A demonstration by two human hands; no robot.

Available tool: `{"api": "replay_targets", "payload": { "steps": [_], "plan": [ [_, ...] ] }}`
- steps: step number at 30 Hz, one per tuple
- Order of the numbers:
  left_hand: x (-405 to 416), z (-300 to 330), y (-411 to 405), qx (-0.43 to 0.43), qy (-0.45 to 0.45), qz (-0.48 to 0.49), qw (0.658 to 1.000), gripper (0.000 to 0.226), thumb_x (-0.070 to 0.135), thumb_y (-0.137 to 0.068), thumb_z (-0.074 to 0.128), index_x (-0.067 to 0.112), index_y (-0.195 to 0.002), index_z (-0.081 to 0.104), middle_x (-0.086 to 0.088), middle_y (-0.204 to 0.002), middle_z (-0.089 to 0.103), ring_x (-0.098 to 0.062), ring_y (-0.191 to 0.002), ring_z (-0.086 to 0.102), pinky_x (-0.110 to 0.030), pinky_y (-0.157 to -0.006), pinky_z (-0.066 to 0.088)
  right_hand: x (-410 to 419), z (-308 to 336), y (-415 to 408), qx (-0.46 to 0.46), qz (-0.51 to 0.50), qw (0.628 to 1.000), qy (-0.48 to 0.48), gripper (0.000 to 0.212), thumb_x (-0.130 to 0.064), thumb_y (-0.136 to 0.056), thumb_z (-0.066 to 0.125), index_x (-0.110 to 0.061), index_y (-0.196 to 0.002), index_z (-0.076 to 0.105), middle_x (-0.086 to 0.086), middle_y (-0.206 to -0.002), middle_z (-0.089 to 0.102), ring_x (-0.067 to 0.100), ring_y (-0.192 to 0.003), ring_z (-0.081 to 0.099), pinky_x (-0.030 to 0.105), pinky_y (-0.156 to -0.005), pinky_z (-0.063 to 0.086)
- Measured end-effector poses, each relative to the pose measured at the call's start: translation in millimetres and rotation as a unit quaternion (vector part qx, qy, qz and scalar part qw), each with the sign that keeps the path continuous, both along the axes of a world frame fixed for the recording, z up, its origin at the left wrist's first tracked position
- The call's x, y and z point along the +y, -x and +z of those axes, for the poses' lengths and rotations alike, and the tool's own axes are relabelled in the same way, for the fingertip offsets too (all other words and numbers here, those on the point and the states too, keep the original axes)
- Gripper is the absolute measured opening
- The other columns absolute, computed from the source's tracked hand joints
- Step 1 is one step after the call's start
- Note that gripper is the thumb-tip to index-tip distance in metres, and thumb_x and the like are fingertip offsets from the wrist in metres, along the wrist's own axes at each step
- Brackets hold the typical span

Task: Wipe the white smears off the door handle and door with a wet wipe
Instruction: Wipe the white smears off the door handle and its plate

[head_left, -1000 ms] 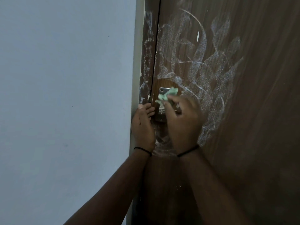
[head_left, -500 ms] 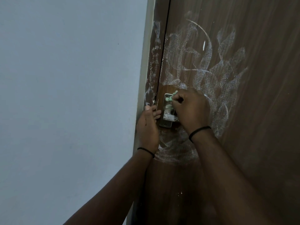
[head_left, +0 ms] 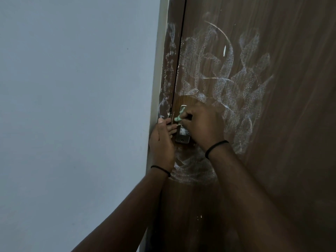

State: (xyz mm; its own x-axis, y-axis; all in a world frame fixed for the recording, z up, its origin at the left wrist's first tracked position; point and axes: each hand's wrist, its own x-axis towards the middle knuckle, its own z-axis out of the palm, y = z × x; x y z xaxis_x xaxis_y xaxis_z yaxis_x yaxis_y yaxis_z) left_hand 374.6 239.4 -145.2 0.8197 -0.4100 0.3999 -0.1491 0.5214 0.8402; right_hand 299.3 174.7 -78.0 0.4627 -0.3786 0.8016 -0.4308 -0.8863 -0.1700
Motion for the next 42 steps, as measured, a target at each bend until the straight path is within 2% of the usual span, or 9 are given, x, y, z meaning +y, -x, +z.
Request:
{"api": "replay_targets", "payload": {
  "steps": [6, 11, 16, 19, 22, 27, 32, 38, 42],
  "plan": [
    [0.9, 1.1, 3.5, -0.003, -0.004, 0.012, 1.0, 0.048, 0.036, -0.107, 0.025, 0.009, -0.123, 0.061, -0.009, -0.108, 0.072, -0.012, -0.098, 0.068, -0.01, -0.075, 0.05, -4.0, 5.1, 1.8, -0.106, -0.007, 0.994, -0.008, 0.005, -0.022, -0.081, 0.074, -0.025, -0.078, 0.076, -0.006, -0.079, 0.071, 0.014, -0.074, 0.063, 0.035, -0.066, 0.054],
    [4.4, 2.5, 4.5, -0.014, -0.001, 0.011, 1.0, 0.049, 0.034, -0.107, 0.024, 0.006, -0.125, 0.06, -0.011, -0.108, 0.071, -0.015, -0.101, 0.067, -0.014, -0.08, 0.052, -0.5, 2.3, -3.1, -0.006, 0.001, 1.0, -0.025, 0.008, -0.024, -0.08, 0.076, -0.03, -0.075, 0.077, -0.011, -0.084, 0.073, 0.014, -0.08, 0.065, 0.032, -0.068, 0.054],
    [5.9, -0.1, 5.4, -0.01, -0.007, -0.004, 1.0, 0.046, 0.035, -0.108, 0.024, 0.01, -0.125, 0.059, -0.009, -0.112, 0.071, -0.013, -0.103, 0.067, -0.017, -0.084, 0.051, -9.3, 2.4, 9.2, -0.138, -0.004, 0.99, -0.027, 0.004, -0.022, -0.081, 0.075, -0.025, -0.08, 0.076, -0.007, -0.086, 0.071, 0.012, -0.077, 0.063, 0.033, -0.066, 0.054],
    [3.6, -0.5, 7.0, -0.007, -0.004, 0.001, 1.0, 0.043, 0.034, -0.108, 0.025, 0.012, -0.123, 0.059, -0.008, -0.111, 0.071, -0.013, -0.103, 0.067, -0.015, -0.081, 0.051, -0.7, 8.1, -0.5, -0.075, 0.024, 0.997, 0.001, 0.006, -0.018, -0.082, 0.075, -0.023, -0.079, 0.077, -0.004, -0.084, 0.072, 0.014, -0.078, 0.063, 0.031, -0.067, 0.054],
    [5.1, -0.4, 5.8, -0.012, 0.001, 0.001, 1.0, 0.045, 0.033, -0.108, 0.024, 0.009, -0.123, 0.059, -0.01, -0.11, 0.071, -0.017, -0.104, 0.067, -0.026, -0.089, 0.052, -2.8, 0.8, 0.9, -0.003, 0.013, 1.0, -0.018, 0.007, -0.023, -0.081, 0.076, -0.029, -0.078, 0.077, -0.009, -0.084, 0.073, 0.011, -0.075, 0.064, 0.031, -0.064, 0.055],
    [3.8, -1.5, 4.1, -0.004, 0.002, -0.001, 1.0, 0.045, 0.034, -0.107, 0.025, 0.01, -0.124, 0.059, -0.009, -0.11, 0.072, -0.015, -0.102, 0.068, -0.017, -0.082, 0.053, -14.6, 4.6, 11.9, -0.133, 0.026, 0.99, -0.026, 0.008, -0.013, -0.081, 0.076, -0.02, -0.084, 0.077, -0.001, -0.091, 0.07, 0.014, -0.08, 0.064, 0.036, -0.07, 0.057],
    [2.2, -3.4, 5.8, 0.001, 0.006, -0.001, 1.0, 0.045, 0.033, -0.108, 0.025, 0.01, -0.124, 0.059, -0.008, -0.11, 0.071, -0.014, -0.101, 0.068, -0.014, -0.079, 0.051, -6.5, 11.4, -0.6, -0.035, 0.063, 0.996, 0.045, 0.022, 0.0, -0.087, 0.066, -0.013, -0.099, 0.078, 0.007, -0.102, 0.072, 0.024, -0.096, 0.062, 0.032, -0.082, 0.05],
    [2.4, -3.2, 5.2, -0.005, 0.003, 0.005, 1.0, 0.043, 0.033, -0.107, 0.026, 0.011, -0.124, 0.059, -0.007, -0.109, 0.072, -0.011, -0.099, 0.068, -0.01, -0.075, 0.051, -13.6, 8.7, 6.1, -0.062, -0.008, 0.998, 0.028, 0.036, 0.01, -0.083, 0.058, -0.014, -0.102, 0.076, 0.007, -0.1, 0.071, 0.026, -0.096, 0.061, 0.035, -0.078, 0.051],
    [0.2, -1.0, 6.5, -0.008, 0.003, 0.009, 1.0, 0.041, 0.033, -0.108, 0.026, 0.014, -0.122, 0.059, -0.007, -0.109, 0.071, -0.013, -0.1, 0.067, -0.008, -0.071, 0.049, -4.4, 18.2, -8.6, 0.043, 0.037, 0.995, 0.08, 0.035, 0.009, -0.085, 0.055, -0.013, -0.104, 0.076, 0.007, -0.104, 0.068, 0.025, -0.101, 0.054, 0.032, -0.08, 0.044]
  ]
}}
